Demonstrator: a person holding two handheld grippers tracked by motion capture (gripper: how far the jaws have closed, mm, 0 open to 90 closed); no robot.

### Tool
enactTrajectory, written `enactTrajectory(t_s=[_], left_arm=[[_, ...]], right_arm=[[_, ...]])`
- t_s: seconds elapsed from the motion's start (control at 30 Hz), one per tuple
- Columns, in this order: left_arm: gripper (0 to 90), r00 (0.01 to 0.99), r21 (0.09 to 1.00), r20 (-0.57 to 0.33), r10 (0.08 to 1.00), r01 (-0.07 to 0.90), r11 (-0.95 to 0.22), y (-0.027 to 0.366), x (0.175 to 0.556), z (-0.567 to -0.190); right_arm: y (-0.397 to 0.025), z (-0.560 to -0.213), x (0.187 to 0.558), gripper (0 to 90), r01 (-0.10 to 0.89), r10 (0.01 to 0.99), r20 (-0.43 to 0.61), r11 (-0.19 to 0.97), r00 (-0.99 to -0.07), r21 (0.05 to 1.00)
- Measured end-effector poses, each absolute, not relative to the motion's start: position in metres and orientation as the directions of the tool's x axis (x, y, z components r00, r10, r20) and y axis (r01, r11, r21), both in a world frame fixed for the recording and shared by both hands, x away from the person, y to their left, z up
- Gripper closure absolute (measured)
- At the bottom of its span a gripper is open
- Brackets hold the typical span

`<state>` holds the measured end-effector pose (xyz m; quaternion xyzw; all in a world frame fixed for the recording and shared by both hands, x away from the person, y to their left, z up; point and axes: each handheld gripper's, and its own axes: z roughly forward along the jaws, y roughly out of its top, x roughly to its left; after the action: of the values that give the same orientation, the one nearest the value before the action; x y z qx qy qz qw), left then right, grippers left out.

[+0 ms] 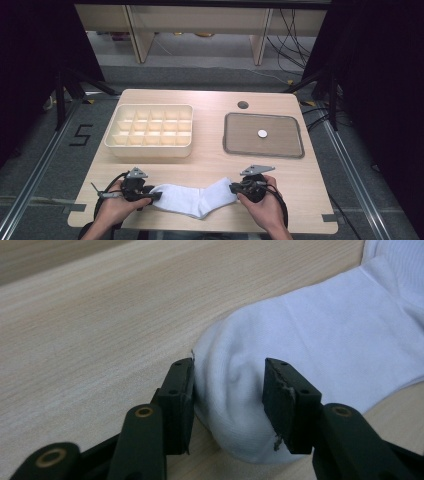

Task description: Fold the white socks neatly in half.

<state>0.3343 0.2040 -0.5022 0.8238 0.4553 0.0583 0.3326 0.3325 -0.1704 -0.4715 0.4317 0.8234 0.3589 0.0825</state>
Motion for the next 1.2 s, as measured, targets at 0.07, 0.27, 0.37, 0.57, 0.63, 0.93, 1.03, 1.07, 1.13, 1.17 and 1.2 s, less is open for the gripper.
enactTrajectory(t_s=[0.07, 0.27, 0.37, 0.57, 0.63, 0.93, 1.03, 1.07, 1.13, 1.17, 1.2], left_arm=[[58.6, 0.58, 0.599, -0.201, 0.789, 0.71, -0.37, 0.204, 0.334, -0.502], [71.3, 0.583, 0.613, -0.174, 0.794, 0.695, -0.376, 0.203, 0.333, -0.504], [80.8, 0.578, 0.616, -0.192, 0.793, 0.7, -0.361, 0.203, 0.332, -0.505], [83.0, 0.549, 0.609, -0.236, 0.802, 0.727, -0.318, 0.206, 0.332, -0.501], [83.0, 0.552, 0.617, -0.254, 0.794, 0.725, -0.307, 0.206, 0.332, -0.497], [82.8, 0.571, 0.627, -0.317, 0.757, 0.725, -0.285, 0.206, 0.327, -0.478], [82.7, 0.576, 0.633, -0.333, 0.747, 0.723, -0.276, 0.206, 0.326, -0.474], [82.7, 0.566, 0.637, -0.347, 0.748, 0.728, -0.254, 0.204, 0.326, -0.473], [82.6, 0.569, 0.641, -0.358, 0.74, 0.727, -0.248, 0.204, 0.325, -0.471], [82.6, 0.569, 0.641, -0.358, 0.74, 0.727, -0.248, 0.204, 0.325, -0.471], [82.6, 0.573, 0.646, -0.362, 0.736, 0.723, -0.245, 0.203, 0.325, -0.468]], right_arm=[[-0.17, -0.47, 0.333, 82.3, 0.658, 0.768, 0.172, 0.383, -0.617, 0.648], [-0.165, -0.47, 0.334, 82.3, 0.642, 0.759, 0.17, 0.381, -0.628, 0.665], [-0.162, -0.469, 0.333, 82.6, 0.642, 0.757, 0.168, 0.39, -0.632, 0.66], [-0.147, -0.468, 0.332, 86.6, 0.647, 0.733, 0.188, 0.413, -0.654, 0.641], [-0.141, -0.467, 0.331, 88.4, 0.659, 0.725, 0.212, 0.412, -0.655, 0.629], [-0.101, -0.476, 0.334, 90.0, 0.645, 0.648, 0.258, 0.474, -0.716, 0.599], [-0.092, -0.483, 0.336, 90.0, 0.661, 0.649, 0.276, 0.476, -0.709, 0.58], [-0.091, -0.483, 0.335, 90.0, 0.679, 0.66, 0.278, 0.486, -0.698, 0.55], [-0.089, -0.49, 0.339, 90.0, 0.651, 0.635, 0.263, 0.511, -0.726, 0.562], [-0.089, -0.49, 0.339, 90.0, 0.651, 0.635, 0.263, 0.511, -0.726, 0.562], [-0.087, -0.495, 0.34, 90.0, 0.648, 0.627, 0.267, 0.521, -0.732, 0.555]])
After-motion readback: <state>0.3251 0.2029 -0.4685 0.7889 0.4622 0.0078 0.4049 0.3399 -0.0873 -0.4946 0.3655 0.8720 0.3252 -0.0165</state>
